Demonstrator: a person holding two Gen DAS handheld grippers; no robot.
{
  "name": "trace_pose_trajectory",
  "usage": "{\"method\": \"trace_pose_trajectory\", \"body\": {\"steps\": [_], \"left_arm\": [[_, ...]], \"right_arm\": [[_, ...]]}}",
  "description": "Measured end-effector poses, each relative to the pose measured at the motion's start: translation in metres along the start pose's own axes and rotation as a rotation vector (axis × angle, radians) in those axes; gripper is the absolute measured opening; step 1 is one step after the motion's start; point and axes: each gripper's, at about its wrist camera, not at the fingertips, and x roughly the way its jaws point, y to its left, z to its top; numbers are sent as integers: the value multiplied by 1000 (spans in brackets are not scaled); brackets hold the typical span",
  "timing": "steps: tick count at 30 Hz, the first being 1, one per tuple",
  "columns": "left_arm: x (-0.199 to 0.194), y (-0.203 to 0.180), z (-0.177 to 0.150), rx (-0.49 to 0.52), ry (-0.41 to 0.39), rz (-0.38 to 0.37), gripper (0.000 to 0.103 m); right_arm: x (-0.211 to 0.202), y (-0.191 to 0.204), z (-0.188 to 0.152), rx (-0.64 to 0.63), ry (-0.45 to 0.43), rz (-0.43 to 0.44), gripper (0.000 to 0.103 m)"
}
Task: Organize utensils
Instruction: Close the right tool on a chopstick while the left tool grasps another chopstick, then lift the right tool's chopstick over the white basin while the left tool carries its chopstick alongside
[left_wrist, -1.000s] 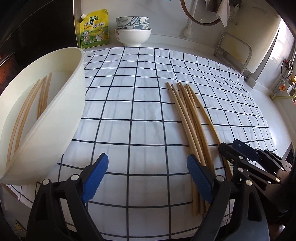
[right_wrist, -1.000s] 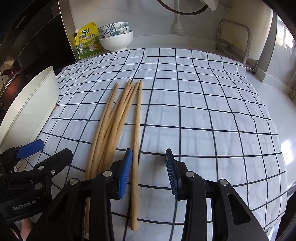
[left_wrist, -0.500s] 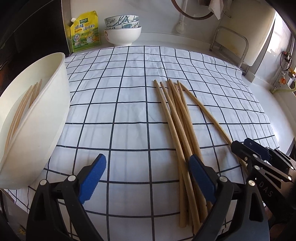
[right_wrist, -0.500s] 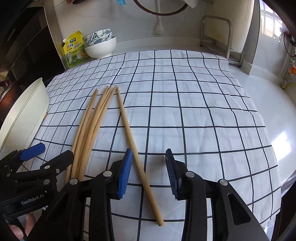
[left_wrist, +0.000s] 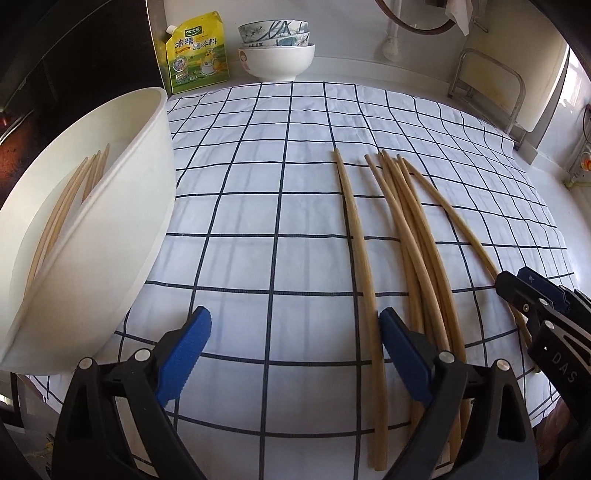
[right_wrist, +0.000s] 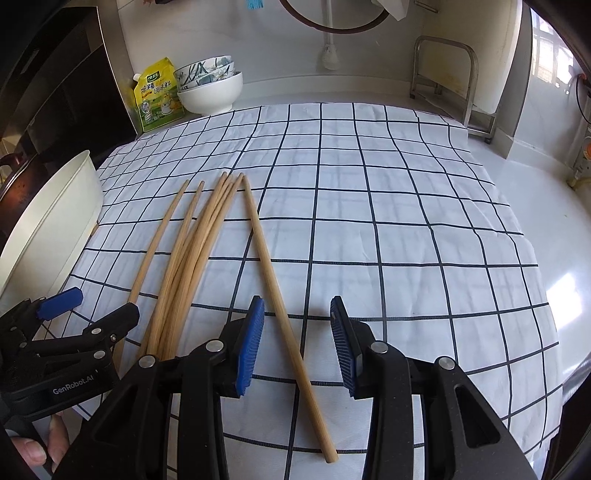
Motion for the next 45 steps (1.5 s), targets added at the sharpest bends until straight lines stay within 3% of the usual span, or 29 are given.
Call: {"method": "trace_pose_trajectory", "body": {"steps": [8,13,16,17,18,21,33,45], "left_arm": [[9,-7,13,25,-5,9,91],[6,-13,13,49,-33,-28,74],[3,-17,14,65,-45,-43,51],[2,-19,13,73,-48,-49,37],[2,-21,13,80,-48,-55,26],[0,-24,12,90,-44,-66,8],[-8,-8,14,41,-1,-139,7],[-57,15,28,37,-99,-195,7]], "right_arm": [[12,12,6,-80,-1,-53,35],[12,17,5,-104,-3,-41,24],[11,21,4,-114,-6,-40,12],[11,21,4,-112,-6,-40,10],[11,20,4,-104,-7,-37,9],[10,19,2,-90,-12,-27,8],[-2,11,4,31,-14,72,6],[-43,39,27,13,-106,120,6]]}}
